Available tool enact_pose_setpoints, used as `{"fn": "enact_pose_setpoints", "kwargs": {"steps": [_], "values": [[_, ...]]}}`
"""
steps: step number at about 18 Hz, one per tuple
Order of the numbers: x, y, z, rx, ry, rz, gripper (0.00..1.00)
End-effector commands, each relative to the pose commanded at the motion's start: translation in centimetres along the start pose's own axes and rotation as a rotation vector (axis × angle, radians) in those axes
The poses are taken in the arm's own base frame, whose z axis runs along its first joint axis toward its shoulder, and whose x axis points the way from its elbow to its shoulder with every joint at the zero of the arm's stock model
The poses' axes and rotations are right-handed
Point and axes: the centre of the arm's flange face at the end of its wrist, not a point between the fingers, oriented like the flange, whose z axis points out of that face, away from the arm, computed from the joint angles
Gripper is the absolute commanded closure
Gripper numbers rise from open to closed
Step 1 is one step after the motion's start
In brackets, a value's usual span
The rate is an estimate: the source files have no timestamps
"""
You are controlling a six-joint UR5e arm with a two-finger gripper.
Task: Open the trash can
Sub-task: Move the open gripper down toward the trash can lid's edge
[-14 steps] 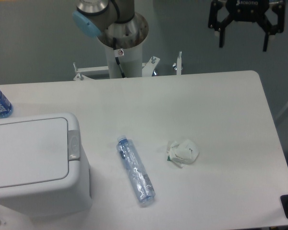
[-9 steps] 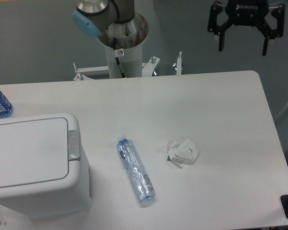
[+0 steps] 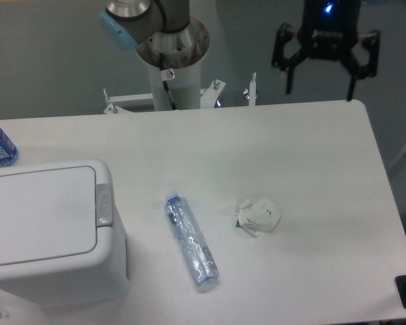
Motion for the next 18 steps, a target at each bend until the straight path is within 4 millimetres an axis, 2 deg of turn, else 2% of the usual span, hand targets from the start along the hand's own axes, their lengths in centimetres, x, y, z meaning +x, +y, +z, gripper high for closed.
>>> {"fn": "enact_pose_setpoints", "kwargs": {"steps": [3, 7, 9, 15, 18], "values": [[3.0, -0.7, 2.6, -0.003, 0.082, -0.083, 0.00], [5.1, -1.3, 5.0, 0.030, 0.235, -0.174, 0.00], [5.3, -1.9, 5.7, 0.045, 0.239, -0.213, 0.00], [9.4, -4.4, 9.1, 0.051, 0.262, -0.174, 0.00], [10.6, -5.0, 9.8, 0.056, 0.267, -0.213, 0.00]]}}
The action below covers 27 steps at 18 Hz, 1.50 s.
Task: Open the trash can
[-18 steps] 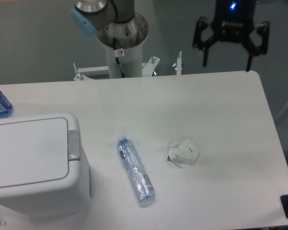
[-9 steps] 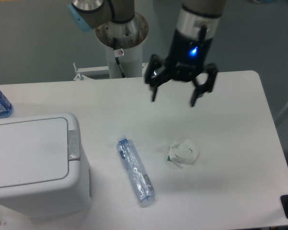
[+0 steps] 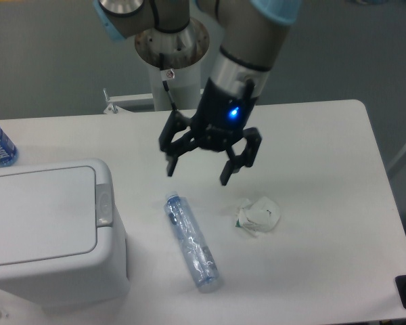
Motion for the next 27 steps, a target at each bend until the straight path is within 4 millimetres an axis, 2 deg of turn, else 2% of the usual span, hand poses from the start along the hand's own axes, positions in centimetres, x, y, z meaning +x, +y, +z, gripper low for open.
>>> {"fn": "enact_pose_setpoints", "kwargs": {"steps": [2, 5, 11, 14, 27], "values": [[1.6, -0.2, 1.7, -0.009, 0.006, 0.028, 0.00], [2.5, -0.2, 3.1, -0.025, 0.015, 0.047, 0.00], [4.1, 0.0, 4.0, -0.039, 0.029, 0.064, 0.00], [4.3, 0.2, 5.1, -0.056, 0.035, 0.068, 0.00], [4.2, 0.2, 6.7, -0.070, 0.038, 0.073, 0.00]]}}
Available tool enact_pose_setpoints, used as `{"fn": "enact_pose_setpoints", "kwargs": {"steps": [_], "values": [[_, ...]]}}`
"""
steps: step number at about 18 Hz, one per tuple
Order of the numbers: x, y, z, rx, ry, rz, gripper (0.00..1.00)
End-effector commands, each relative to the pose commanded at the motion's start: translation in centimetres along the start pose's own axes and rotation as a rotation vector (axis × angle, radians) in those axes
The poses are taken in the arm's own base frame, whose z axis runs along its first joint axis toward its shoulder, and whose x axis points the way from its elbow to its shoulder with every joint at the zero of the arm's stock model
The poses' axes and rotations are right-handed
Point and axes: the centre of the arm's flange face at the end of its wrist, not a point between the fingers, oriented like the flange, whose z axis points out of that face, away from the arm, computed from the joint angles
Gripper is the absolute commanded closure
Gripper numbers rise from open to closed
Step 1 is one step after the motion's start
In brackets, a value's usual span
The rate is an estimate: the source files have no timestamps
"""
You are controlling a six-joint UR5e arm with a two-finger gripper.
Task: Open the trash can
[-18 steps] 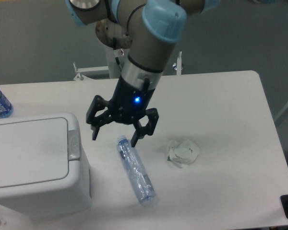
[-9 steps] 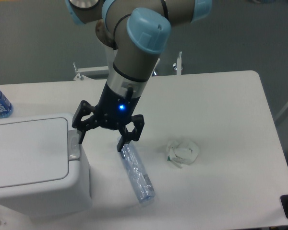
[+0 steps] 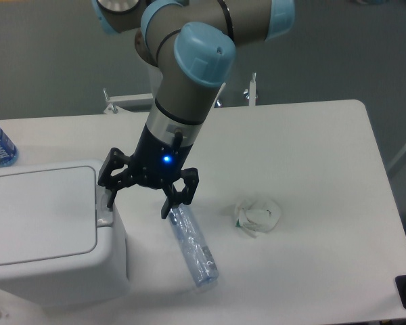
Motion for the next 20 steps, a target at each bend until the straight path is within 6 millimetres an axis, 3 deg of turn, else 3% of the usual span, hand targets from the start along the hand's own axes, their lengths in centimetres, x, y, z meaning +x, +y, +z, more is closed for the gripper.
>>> {"fn": "enact_pose_setpoints", "kwargs": {"steps": [6, 10, 13, 16, 20], "values": [[0.1, -0.3, -0.3, 0.009, -0.002, 0.010, 0.00], [0.7, -3.2, -5.1, 0.138, -0.072, 0.080, 0.00], [-3.2, -3.8, -9.8, 0.172, -0.358, 0.054, 0.00], [-5.1, -2.9, -11.7, 0.105, -0.555, 0.109, 0.00], [-8.8, -1.3, -12.6, -0.065, -0.599, 0.293, 0.00]]}}
